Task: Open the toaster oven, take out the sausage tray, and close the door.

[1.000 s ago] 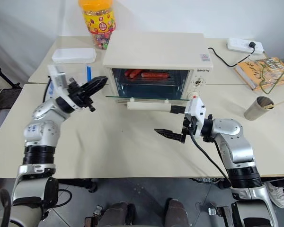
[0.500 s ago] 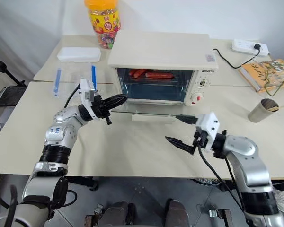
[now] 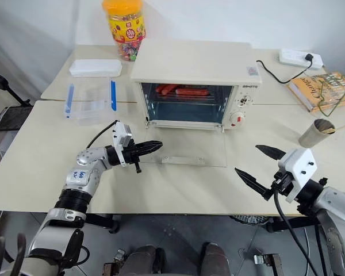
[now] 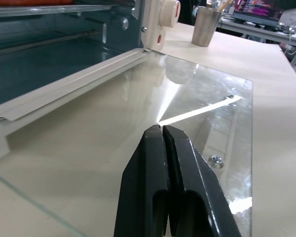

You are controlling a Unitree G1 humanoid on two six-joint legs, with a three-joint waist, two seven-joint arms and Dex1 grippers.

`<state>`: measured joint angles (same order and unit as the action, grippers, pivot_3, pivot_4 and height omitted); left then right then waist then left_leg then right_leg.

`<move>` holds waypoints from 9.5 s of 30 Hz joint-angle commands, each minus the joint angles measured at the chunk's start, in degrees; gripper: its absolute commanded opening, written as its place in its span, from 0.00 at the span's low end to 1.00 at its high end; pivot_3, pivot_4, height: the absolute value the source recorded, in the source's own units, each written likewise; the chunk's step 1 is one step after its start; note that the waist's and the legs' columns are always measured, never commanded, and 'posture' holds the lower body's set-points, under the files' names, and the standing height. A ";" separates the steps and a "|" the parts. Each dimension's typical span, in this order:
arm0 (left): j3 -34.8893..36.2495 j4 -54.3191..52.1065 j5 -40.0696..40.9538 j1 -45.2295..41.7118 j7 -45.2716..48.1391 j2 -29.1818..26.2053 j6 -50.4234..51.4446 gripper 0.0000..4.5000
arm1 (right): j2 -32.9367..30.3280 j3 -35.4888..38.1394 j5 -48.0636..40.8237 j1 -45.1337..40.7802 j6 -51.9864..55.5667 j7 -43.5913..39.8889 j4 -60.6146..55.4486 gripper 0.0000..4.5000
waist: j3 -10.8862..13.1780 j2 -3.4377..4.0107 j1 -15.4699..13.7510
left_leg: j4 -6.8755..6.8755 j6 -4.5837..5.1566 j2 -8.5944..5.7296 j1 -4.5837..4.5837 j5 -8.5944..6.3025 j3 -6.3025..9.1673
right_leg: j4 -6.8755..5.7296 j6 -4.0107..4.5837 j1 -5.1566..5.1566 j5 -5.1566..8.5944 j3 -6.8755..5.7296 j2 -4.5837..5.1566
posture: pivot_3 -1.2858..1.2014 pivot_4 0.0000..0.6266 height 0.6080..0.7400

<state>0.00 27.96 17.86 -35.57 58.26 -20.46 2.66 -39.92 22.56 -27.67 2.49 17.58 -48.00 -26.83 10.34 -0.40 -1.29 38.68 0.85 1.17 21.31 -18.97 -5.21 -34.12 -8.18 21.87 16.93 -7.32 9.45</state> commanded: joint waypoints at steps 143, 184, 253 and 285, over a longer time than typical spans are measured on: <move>23.87 -26.74 39.91 4.24 -30.44 -4.26 58.81 1.00 | 2.80 -34.56 63.22 -18.83 -35.75 25.97 8.08 0.01 | 0.00 -0.06 1.35 | 0.58 -0.17 0.35 0.83 -0.10 -0.01 | -0.77 0.23 0.95 0.13 -0.21 -0.12 | 0.52 0.24 1.00; 23.20 -17.08 95.14 6.51 -78.91 -4.46 70.12 0.00 | 2.10 -34.23 54.07 -25.85 -48.87 20.81 16.17 0.01 | -0.03 -0.10 1.38 | 0.58 -0.20 0.23 0.66 -0.08 0.51 | -0.77 0.24 0.76 0.13 -0.10 -0.12 | 0.52 0.24 1.00; 36.00 -58.71 95.14 51.65 -73.12 14.68 40.03 0.00 | -1.55 -6.69 -11.71 -21.26 2.35 -13.91 10.57 0.49 | -0.08 -0.19 -0.78 | 0.51 0.10 0.35 0.14 -0.84 -0.23 | -0.22 0.33 0.49 0.17 0.66 -0.24 | 0.52 0.24 1.00; 9.10 6.33 77.51 -8.06 -63.83 0.63 76.85 0.00 | 2.55 17.83 -14.91 25.62 -3.41 -12.39 -7.21 0.99 | -0.15 -0.19 -1.56 | 0.47 -0.12 0.55 -0.08 -0.72 -0.81 | -0.31 0.25 0.54 0.13 1.06 -0.69 | 0.52 0.24 1.00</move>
<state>7.76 34.54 96.04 -42.30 -8.70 -20.05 78.15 -38.07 38.72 -41.27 27.30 15.10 -61.09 -31.57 10.20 -0.59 -2.85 39.14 0.71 1.73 21.23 -19.67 -6.07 -34.43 -7.93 22.41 17.06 -6.26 8.75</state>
